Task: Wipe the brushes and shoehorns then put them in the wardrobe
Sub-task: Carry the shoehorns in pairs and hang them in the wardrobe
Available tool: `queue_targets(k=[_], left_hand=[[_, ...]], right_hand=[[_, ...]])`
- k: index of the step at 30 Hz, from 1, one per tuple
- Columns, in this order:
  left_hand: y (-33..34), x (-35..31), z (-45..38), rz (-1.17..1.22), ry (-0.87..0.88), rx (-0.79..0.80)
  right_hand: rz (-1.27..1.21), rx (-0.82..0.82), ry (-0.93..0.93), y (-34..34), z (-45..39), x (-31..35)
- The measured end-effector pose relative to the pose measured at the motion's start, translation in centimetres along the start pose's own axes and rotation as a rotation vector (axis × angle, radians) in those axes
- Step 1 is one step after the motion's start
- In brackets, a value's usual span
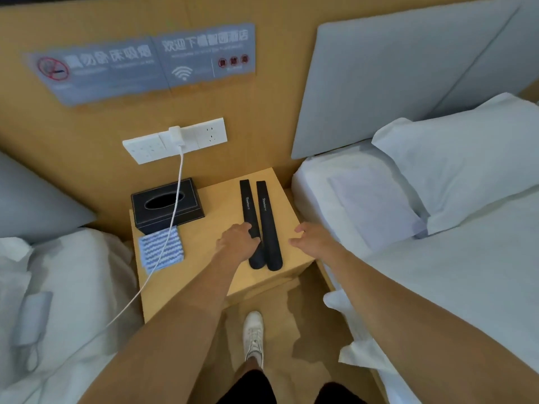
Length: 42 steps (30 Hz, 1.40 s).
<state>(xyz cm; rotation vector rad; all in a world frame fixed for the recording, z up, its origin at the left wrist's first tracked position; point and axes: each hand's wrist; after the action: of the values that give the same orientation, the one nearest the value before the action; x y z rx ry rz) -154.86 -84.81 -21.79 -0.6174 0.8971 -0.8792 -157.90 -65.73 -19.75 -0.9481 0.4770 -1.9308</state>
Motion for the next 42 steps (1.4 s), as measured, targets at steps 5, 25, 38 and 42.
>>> queue_targets(k=[5, 25, 38, 42], left_hand=[[1.8, 2.9, -5.8, 0.019, -0.047, 0.111], [9.8, 5.0, -21.0, -0.078, -0.370, 0.122], [3.1, -1.5, -18.2, -0.092, -0.029, 0.018], [-0.5, -7.3, -17.4, -0.044, 0.089, -0.128]], right_hand=[[-0.041, 0.040, 0.105, 2.3, -6.3, 1.2], [0.037, -0.014, 0.270, 11.5, -22.5, 0.3], [-0.200, -0.093, 0.232, 2.2, -17.6, -2.3], [-0.294, -0.229, 0.168, -3.6, -15.2, -2.4]])
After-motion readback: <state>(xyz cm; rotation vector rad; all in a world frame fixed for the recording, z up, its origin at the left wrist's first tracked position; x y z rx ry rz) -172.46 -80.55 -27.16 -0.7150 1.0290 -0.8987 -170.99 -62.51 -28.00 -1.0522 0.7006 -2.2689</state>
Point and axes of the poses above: each hand's wrist, its own z-axis away from the middle knuckle, its own y-axis out of the palm, x = y × z, and after that the axes turned 5 degrees about y, right-handed
